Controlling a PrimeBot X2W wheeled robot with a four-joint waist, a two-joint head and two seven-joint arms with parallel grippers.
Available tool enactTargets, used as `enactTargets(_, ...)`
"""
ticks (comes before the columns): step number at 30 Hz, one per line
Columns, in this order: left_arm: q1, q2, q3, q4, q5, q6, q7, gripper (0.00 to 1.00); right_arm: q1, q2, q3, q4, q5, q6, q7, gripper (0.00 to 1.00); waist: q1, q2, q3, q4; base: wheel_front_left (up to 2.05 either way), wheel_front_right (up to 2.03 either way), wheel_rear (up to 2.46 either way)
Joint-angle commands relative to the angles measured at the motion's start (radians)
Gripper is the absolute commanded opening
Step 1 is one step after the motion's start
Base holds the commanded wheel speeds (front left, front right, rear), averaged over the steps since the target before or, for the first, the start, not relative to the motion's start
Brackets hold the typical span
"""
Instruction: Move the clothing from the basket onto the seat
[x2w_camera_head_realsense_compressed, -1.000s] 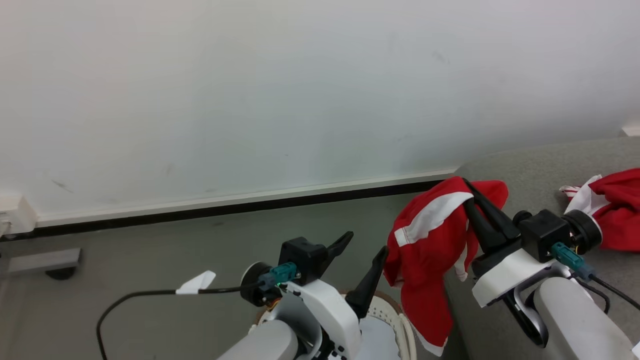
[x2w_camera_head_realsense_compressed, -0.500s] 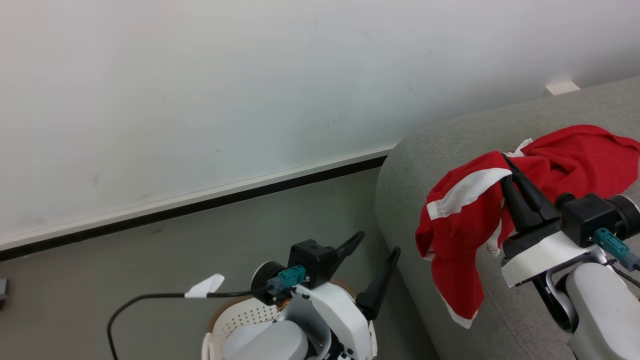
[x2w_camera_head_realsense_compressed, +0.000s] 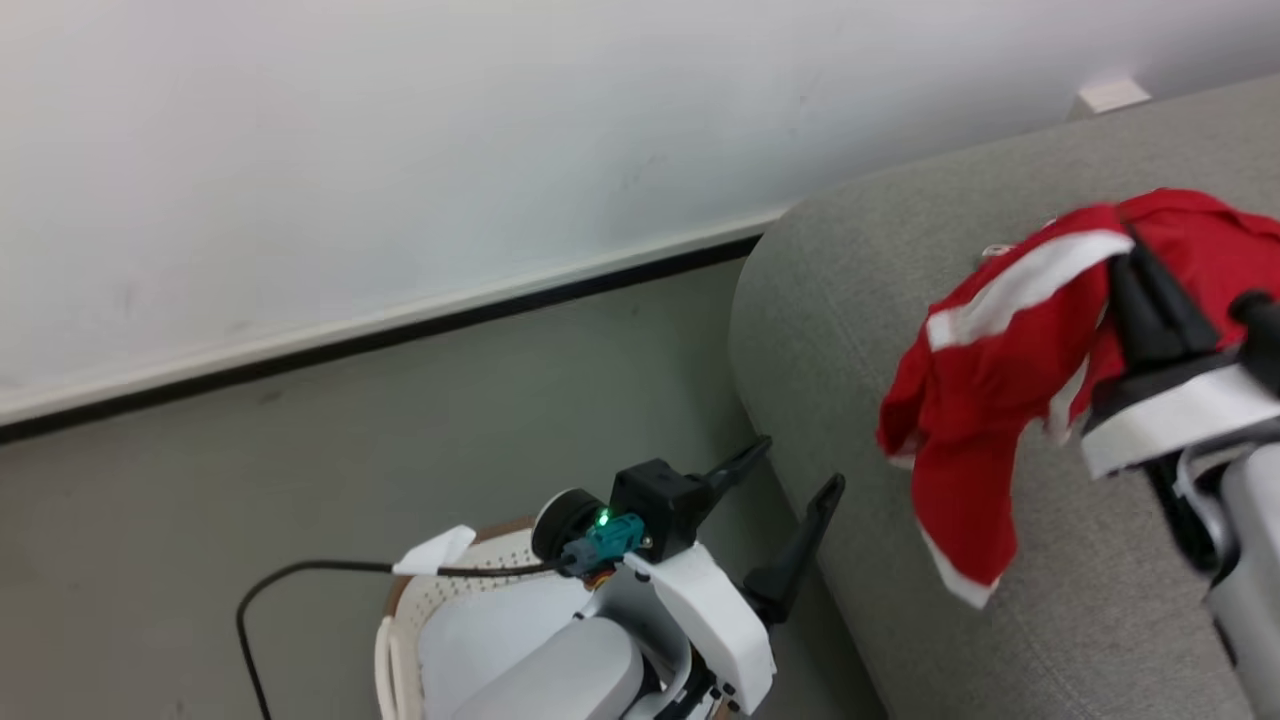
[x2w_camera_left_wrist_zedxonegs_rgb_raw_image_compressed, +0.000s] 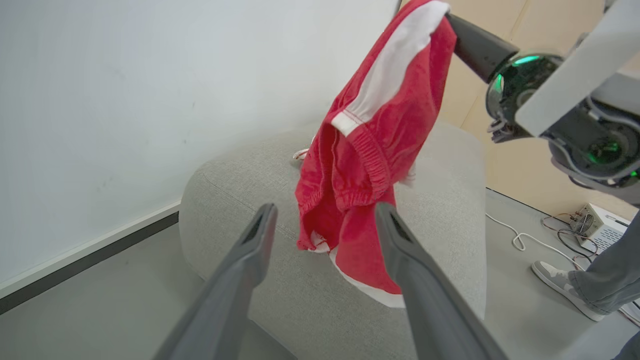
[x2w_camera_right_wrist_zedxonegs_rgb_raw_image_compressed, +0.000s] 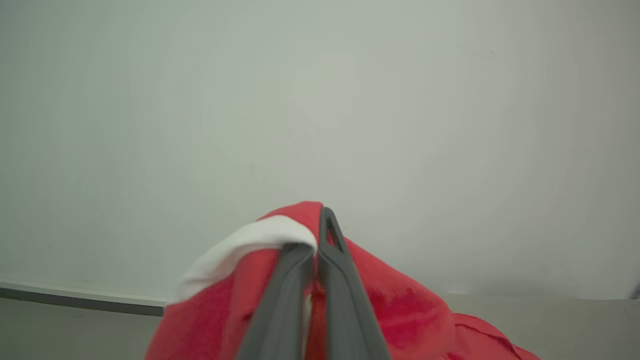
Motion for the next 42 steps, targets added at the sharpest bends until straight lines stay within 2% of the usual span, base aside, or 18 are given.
enactTargets(1,-0.017,0.006,-0.003,0.0,0.012,-0.007,-0.004,1.0,-0.048,-0.008,-0.028,0.009,0.014,-0.002,0.009,0.0,-0.0001,-0.0001,0.047,0.029,0.0,0.0,0.0)
enactTargets(7,-0.048,0.0,-0.008,0.006,0.017,-0.02,-0.015,1.0,-0.189,-0.046,-0.135,0.056,0.032,-0.002,0.036,0.0,-0.0001,-0.0001,0.101,0.069,0.0,0.0,0.0)
enactTargets(11,-0.062,0.017,-0.005,0.017,0.018,-0.025,-0.015,1.0,-0.318,-0.091,-0.235,0.123,0.028,-0.002,0.06,0.0,-0.0001,-0.0001,0.129,0.089,0.0,0.0,0.0)
enactTargets(14,-0.072,0.025,-0.002,0.017,0.021,-0.026,-0.02,1.0,-0.4,-0.142,-0.304,0.185,-0.01,-0.002,0.069,0.0,-0.0001,-0.0001,0.146,0.1,0.0,0.0,0.0)
enactTargets(17,-0.076,0.032,-0.001,0.017,0.02,-0.029,-0.024,1.0,-0.425,-0.194,-0.379,0.256,-0.099,-0.002,0.052,0.0,-0.0001,-0.0001,0.156,0.109,0.0,0.0,0.0)
enactTargets(24,-0.065,0.039,0.002,0.022,0.004,-0.022,-0.025,1.0,-0.301,-0.215,-0.596,0.451,-0.248,-0.002,0.005,0.0,-0.0001,-0.0001,0.165,0.118,0.0,0.0,0.0)
enactTargets(30,-0.047,0.053,-0.002,0.022,-0.001,-0.015,-0.017,1.0,-0.161,-0.172,-0.82,0.57,-0.34,-0.002,-0.027,0.0,-0.0001,-0.0001,0.166,0.115,0.0,0.0,0.0)
enactTargets(31,-0.045,0.057,-0.002,0.023,-0.002,-0.016,-0.017,1.0,-0.144,-0.16,-0.847,0.576,-0.359,-0.002,-0.028,0.02,-0.0001,-0.0001,0.166,0.113,0.0,0.0,0.0)
enactTargets(32,-0.041,0.061,-0.003,0.024,-0.004,-0.014,-0.015,1.0,-0.126,-0.145,-0.873,0.582,-0.373,-0.002,-0.032,0.1,-0.0001,-0.0001,0.164,0.111,0.0,0.0,0.0)
enactTargets(34,-0.033,0.066,-0.003,0.024,-0.008,-0.012,-0.014,1.0,-0.093,-0.118,-0.918,0.584,-0.406,-0.002,-0.034,0.5,-0.0001,-0.0001,0.162,0.106,0.0,0.0,0.0)
enactTargets(35,-0.028,0.068,-0.003,0.024,-0.009,-0.009,-0.014,1.0,-0.08,-0.105,-0.936,0.583,-0.423,-0.002,-0.033,1.0,-0.0001,-0.0001,0.159,0.103,0.0,0.0,0.0)
enactTargets(38,-0.02,0.071,-0.002,0.025,-0.017,-0.005,-0.016,1.0,-0.045,-0.063,-0.957,0.553,-0.475,-0.002,-0.034,1.0,-0.0001,-0.0001,0.149,0.095,0.0,0.0,0.0)
enactTargets(42,-0.004,0.076,0.004,0.029,-0.019,0.007,-0.035,1.0,0.011,0.021,-0.921,0.471,-0.517,-0.002,-0.034,1.0,-0.0001,-0.0001,0.131,0.082,0.0,0.0,0.0)
